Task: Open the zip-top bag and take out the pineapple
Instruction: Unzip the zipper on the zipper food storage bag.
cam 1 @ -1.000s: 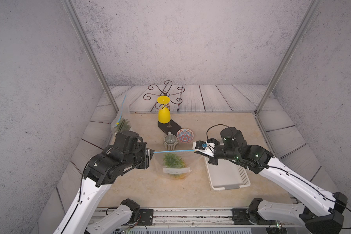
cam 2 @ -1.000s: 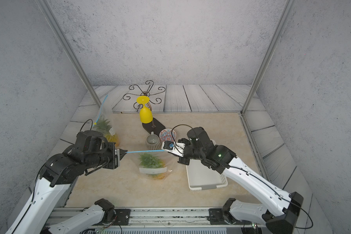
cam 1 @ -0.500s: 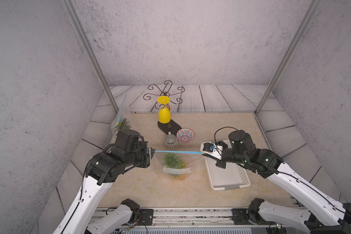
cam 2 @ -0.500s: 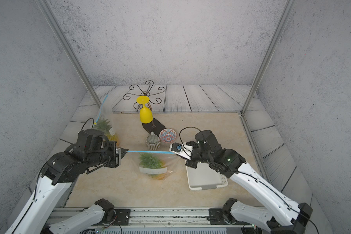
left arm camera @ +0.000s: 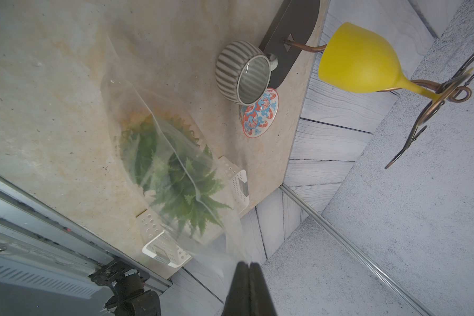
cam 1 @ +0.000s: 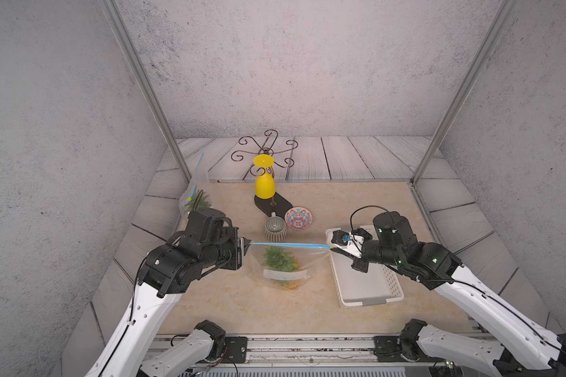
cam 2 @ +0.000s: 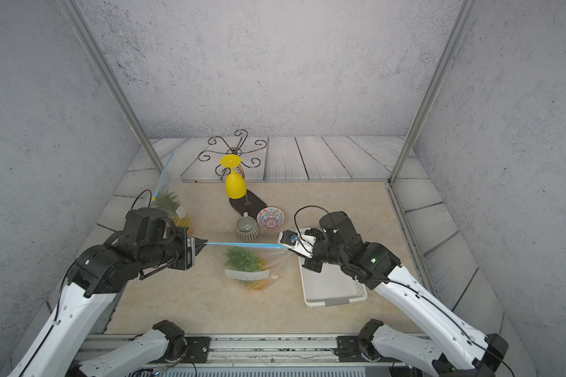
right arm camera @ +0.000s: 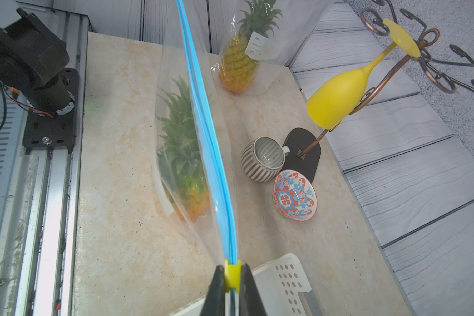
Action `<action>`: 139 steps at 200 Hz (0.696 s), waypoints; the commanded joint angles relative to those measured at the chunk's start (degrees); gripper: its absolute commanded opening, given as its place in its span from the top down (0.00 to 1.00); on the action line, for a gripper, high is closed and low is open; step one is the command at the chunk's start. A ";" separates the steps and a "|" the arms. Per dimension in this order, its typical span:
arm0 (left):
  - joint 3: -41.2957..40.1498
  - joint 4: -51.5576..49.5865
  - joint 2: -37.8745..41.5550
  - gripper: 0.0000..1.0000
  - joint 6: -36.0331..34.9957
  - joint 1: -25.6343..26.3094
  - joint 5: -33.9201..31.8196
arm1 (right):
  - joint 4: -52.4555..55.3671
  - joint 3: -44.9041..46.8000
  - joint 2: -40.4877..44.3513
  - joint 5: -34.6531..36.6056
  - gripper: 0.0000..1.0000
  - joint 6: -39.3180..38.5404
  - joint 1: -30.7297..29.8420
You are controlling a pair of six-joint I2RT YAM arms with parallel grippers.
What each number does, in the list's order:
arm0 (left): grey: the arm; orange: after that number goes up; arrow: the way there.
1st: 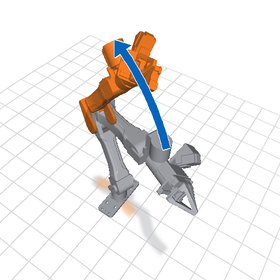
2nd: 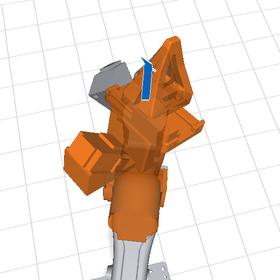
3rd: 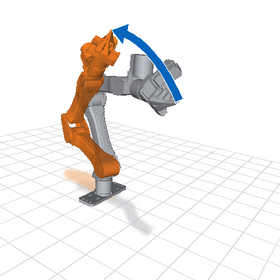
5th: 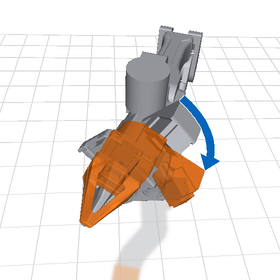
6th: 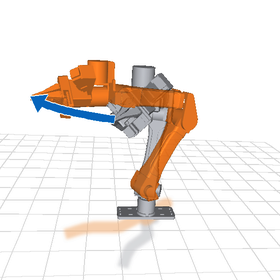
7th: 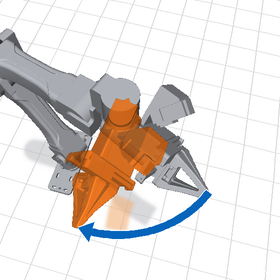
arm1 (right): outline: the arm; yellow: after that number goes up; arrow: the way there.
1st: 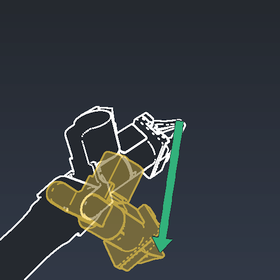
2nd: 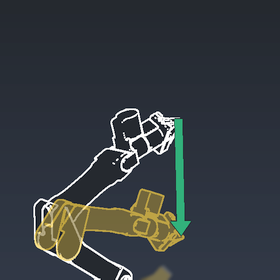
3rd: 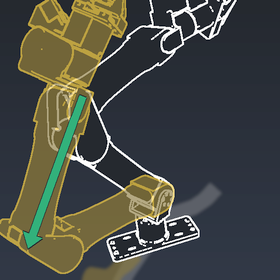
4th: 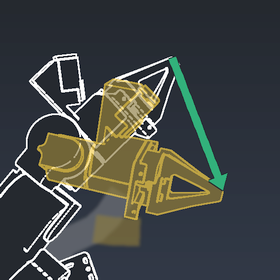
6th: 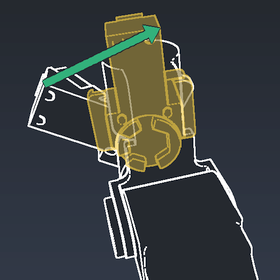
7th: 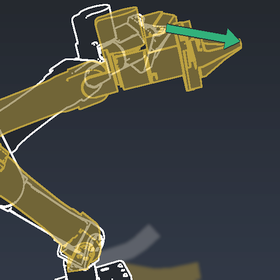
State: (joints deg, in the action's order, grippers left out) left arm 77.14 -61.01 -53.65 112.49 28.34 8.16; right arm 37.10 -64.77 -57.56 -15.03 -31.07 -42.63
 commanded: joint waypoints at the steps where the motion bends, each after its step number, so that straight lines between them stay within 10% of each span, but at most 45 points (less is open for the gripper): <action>1: 1.69 -0.80 0.30 1.00 -0.96 -1.20 -3.17 | 3.94 0.70 1.86 3.42 0.94 0.33 1.28; 57: 1.35 -0.10 0.32 1.00 -1.49 -1.18 -2.50 | 4.05 -0.06 1.49 1.41 0.92 0.11 1.58; 107: -2.05 10.57 -1.28 1.00 -4.55 -1.18 6.03 | 5.88 -8.36 -0.77 -4.80 0.46 6.18 -0.59; 139: -4.00 11.71 0.52 0.82 -7.06 -1.18 8.52 | 5.78 -14.58 -4.95 -3.12 0.66 13.28 -9.37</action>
State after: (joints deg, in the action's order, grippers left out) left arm 74.48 -52.69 -54.78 108.47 27.73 13.41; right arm 42.11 -75.20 -59.33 -17.96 -24.67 -46.48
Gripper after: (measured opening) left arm 0.107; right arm 0.413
